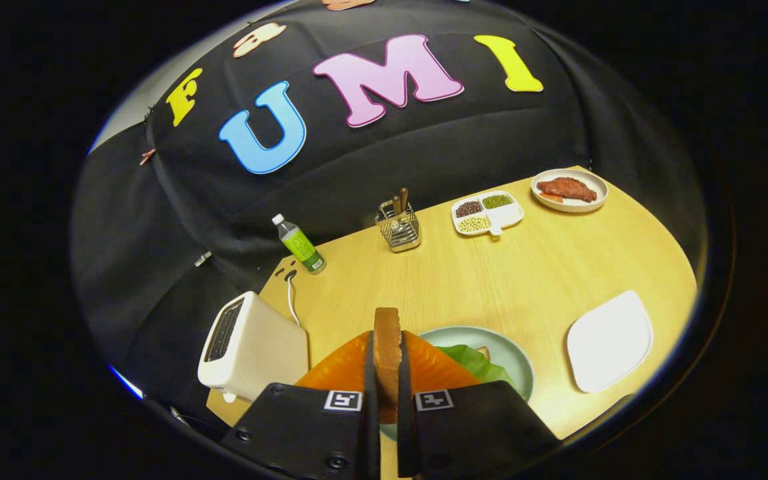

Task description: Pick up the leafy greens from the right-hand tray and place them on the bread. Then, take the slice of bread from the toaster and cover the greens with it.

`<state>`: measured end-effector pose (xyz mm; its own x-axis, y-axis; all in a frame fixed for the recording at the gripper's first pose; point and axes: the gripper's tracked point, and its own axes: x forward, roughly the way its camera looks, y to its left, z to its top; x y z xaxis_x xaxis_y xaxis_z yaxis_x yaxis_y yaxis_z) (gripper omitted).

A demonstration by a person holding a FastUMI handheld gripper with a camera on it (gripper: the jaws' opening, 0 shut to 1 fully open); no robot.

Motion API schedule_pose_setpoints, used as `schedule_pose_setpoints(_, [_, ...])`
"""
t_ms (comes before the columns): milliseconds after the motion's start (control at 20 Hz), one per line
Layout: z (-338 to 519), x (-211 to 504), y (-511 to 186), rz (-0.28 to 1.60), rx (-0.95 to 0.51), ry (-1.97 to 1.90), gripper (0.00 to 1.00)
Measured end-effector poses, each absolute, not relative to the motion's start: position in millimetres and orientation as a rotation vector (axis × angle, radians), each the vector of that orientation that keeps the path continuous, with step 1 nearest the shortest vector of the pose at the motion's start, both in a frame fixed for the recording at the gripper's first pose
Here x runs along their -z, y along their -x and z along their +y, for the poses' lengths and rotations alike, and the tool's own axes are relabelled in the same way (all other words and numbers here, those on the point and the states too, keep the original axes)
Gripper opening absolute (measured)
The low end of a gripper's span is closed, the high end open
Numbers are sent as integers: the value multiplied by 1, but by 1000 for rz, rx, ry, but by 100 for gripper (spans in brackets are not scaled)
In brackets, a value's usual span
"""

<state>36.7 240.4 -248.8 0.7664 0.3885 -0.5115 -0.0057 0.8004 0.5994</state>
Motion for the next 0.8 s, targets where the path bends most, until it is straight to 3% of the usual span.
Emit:
schedule_pose_setpoints(600, [207,357,-21,773,-124,-333,19])
schedule_pose_setpoints(750, [205,359,-22,765,-129,-271,26])
schedule_pose_setpoints(800, [204,360,-22,765,-127,-250,33])
